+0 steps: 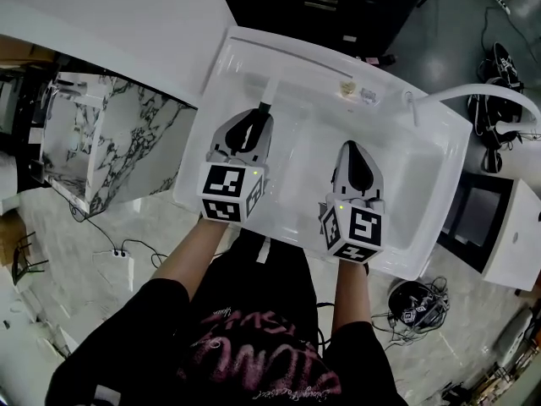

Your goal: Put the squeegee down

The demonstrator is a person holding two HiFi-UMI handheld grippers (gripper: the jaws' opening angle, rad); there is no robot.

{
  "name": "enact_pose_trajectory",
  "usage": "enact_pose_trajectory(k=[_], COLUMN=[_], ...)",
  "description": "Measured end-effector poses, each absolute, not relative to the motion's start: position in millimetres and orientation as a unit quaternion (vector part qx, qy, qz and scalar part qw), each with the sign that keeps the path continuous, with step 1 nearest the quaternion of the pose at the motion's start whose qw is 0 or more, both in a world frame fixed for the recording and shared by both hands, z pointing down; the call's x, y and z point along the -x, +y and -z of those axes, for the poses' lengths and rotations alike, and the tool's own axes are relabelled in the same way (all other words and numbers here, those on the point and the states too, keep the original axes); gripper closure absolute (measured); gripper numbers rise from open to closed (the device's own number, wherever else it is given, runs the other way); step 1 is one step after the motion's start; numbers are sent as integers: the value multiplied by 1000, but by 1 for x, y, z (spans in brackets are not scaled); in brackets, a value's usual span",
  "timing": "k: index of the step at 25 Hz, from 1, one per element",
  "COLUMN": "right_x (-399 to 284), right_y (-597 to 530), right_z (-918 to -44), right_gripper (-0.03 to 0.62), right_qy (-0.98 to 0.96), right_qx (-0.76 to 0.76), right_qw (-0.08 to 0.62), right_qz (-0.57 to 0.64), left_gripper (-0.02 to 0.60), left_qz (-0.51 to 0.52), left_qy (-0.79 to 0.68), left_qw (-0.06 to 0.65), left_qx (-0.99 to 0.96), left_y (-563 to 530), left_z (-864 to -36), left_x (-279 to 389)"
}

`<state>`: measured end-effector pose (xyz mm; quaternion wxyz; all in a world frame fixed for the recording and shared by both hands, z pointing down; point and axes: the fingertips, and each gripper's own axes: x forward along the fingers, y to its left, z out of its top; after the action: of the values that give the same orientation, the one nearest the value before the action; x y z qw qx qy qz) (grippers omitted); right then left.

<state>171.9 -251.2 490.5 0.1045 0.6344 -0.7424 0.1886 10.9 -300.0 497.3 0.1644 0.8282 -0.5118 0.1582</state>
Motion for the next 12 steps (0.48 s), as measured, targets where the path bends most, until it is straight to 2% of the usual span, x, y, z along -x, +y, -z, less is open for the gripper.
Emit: enact_pose_trajectory(k=[12], right_x=[-178], right_y=[-246], right_z=[-513], right_gripper=[574], right_qy=[-740], right_qx=[-633], right_qw=[114], right_qz=[-200], left_gripper=[488], left_qz=[-167], left_qy=[-519], left_qw=[175], left_qx=[-820], left_y=[-299], left_z=[-517], left_x=[-10])
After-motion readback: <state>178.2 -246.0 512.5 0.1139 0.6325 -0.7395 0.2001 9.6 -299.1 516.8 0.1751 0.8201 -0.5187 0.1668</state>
